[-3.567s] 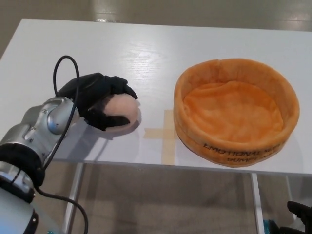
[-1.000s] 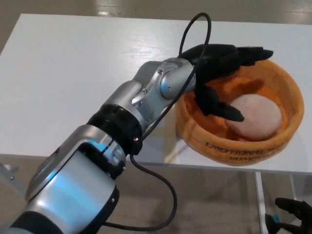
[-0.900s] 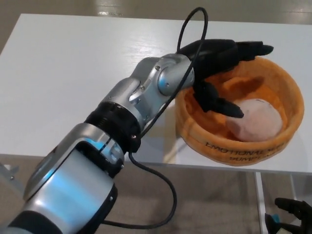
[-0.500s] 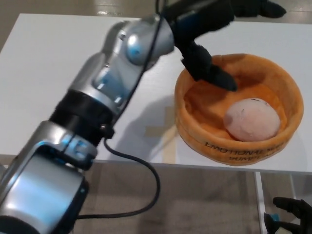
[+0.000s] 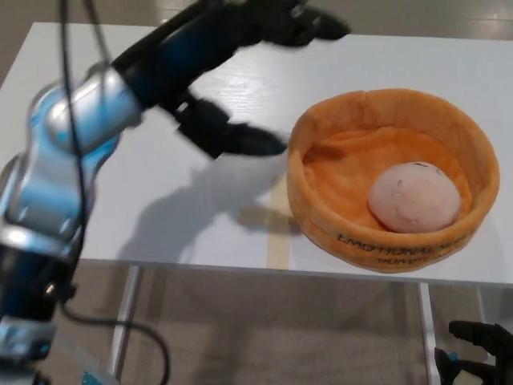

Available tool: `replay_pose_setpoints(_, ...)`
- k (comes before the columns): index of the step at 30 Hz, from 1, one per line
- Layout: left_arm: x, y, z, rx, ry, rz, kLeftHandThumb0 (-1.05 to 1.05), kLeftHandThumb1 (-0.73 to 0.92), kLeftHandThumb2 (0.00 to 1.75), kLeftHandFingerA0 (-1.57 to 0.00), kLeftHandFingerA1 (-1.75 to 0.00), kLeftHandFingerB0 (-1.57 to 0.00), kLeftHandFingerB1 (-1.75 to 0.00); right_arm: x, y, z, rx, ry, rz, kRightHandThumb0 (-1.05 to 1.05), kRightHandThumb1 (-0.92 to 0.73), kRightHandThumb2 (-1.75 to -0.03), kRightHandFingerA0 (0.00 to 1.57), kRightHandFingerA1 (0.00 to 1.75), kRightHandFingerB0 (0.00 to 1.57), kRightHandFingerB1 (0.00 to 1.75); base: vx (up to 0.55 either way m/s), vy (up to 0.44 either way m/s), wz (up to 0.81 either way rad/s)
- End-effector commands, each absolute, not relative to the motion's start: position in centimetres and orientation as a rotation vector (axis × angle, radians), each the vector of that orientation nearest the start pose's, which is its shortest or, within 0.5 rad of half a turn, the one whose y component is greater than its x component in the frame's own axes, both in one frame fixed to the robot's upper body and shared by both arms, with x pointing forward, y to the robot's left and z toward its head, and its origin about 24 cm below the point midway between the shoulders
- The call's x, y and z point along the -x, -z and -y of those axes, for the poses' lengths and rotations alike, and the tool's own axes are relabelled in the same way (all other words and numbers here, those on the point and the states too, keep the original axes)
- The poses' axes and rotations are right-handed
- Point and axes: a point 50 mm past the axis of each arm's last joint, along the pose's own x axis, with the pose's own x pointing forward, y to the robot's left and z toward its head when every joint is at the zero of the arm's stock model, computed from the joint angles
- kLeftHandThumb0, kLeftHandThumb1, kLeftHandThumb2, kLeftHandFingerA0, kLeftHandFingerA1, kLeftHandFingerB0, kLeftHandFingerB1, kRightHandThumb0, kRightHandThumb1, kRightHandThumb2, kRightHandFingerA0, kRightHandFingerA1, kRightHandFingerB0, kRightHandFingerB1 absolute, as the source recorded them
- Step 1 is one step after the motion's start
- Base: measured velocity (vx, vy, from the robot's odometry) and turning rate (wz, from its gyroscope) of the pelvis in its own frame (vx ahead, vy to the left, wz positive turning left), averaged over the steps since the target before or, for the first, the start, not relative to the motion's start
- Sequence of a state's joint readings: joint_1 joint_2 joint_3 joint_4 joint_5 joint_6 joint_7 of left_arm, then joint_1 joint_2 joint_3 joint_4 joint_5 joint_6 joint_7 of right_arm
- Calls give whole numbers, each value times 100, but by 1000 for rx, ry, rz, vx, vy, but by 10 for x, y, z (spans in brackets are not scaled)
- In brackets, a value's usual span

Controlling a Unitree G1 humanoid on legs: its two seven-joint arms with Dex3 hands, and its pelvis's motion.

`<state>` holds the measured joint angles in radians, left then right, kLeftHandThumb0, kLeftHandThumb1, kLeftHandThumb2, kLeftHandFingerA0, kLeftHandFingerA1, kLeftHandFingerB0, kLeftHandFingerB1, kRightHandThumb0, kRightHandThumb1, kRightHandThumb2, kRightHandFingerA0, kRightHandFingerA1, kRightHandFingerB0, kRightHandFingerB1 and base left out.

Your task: Use the left hand to pick up the pink round toy on the left and place it inside the orange plate on the desk.

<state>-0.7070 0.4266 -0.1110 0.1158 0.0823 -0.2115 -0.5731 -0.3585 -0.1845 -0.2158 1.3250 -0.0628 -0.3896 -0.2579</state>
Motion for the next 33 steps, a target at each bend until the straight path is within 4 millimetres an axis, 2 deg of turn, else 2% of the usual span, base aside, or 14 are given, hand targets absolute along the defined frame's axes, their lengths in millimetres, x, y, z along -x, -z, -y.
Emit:
replay_pose_setpoints(1,-209,-172,-191,-73,1216,415,-66,73,62,-57,-49,-38,-35,-230,92,242,217,413,-570,-23,-28,-89,40,113,49,106,0,0,0)
replay_pose_setpoints(3,-207,-168,-191,-58,1221,405,-66,73,62,-57,-49,-38,-35,-231,92,242,217,413,-569,-23,-28,-89,40,113,49,106,0,0,0)
replay_pose_setpoints(5,-202,-154,-193,-22,1210,345,-67,70,63,-54,-50,-39,-36,-231,92,242,225,412,-567,-26,-24,-95,41,115,50,105,0,0,0)
replay_pose_setpoints(7,-197,-131,-196,-6,1141,272,-66,75,63,-55,-49,-41,-36,-230,92,242,225,414,-568,-24,-26,-93,40,112,50,104,0,0,0)
replay_pose_setpoints(10,-191,-103,-198,10,1067,183,-67,76,63,-61,-50,-46,-38,-230,92,242,221,412,-567,-24,-25,-96,39,113,49,105,0,0,0)
replay_pose_setpoints(18,-172,-59,-197,103,1012,-19,-64,74,63,-63,-50,-48,-40,-232,91,242,203,420,-564,-19,-24,-96,38,113,50,104,0,0,0)
replay_pose_setpoints(20,-172,-36,-201,78,941,-86,-63,77,64,-62,-49,-48,-39,-232,91,242,204,418,-566,-23,-25,-96,42,111,50,102,0,0,0)
replay_pose_setpoints(22,-171,-27,-202,70,917,-115,-63,77,64,-62,-49,-48,-39,-232,91,242,205,418,-567,-23,-25,-96,42,111,50,102,0,0,0)
replay_pose_setpoints(23,-174,-9,-206,40,821,-164,-62,77,64,-65,-48,-50,-40,-231,92,242,207,419,-567,-21,-25,-94,40,113,51,104,0,0,0)
replay_pose_setpoints(24,-174,-9,-206,40,821,-164,-62,77,64,-65,-48,-50,-40,-231,92,242,207,419,-567,-21,-25,-94,40,113,51,104,0,0,0)
replay_pose_setpoints(26,-179,16,-213,-21,717,-229,-61,77,64,-64,-46,-49,-38,-229,93,242,209,415,-576,-22,-27,-93,38,106,50,101,0,0,0)
replay_pose_setpoints(29,-180,25,-215,-46,692,-246,-60,78,64,-64,-45,-50,-38,-228,94,243,212,414,-578,-23,-27,-94,39,107,51,100,0,0,0)
replay_pose_setpoints(30,-185,45,-222,-101,623,-320,-60,77,64,-65,-46,-51,-39,-227,94,243,214,416,-581,-26,-27,-92,42,109,51,101,0,0,0)
replay_pose_setpoints(33,-192,65,-231,-185,530,-428,-64,75,63,-66,-45,-54,-40,-226,94,243,212,415,-581,-25,-26,-95,38,109,51,103,0,0,0)
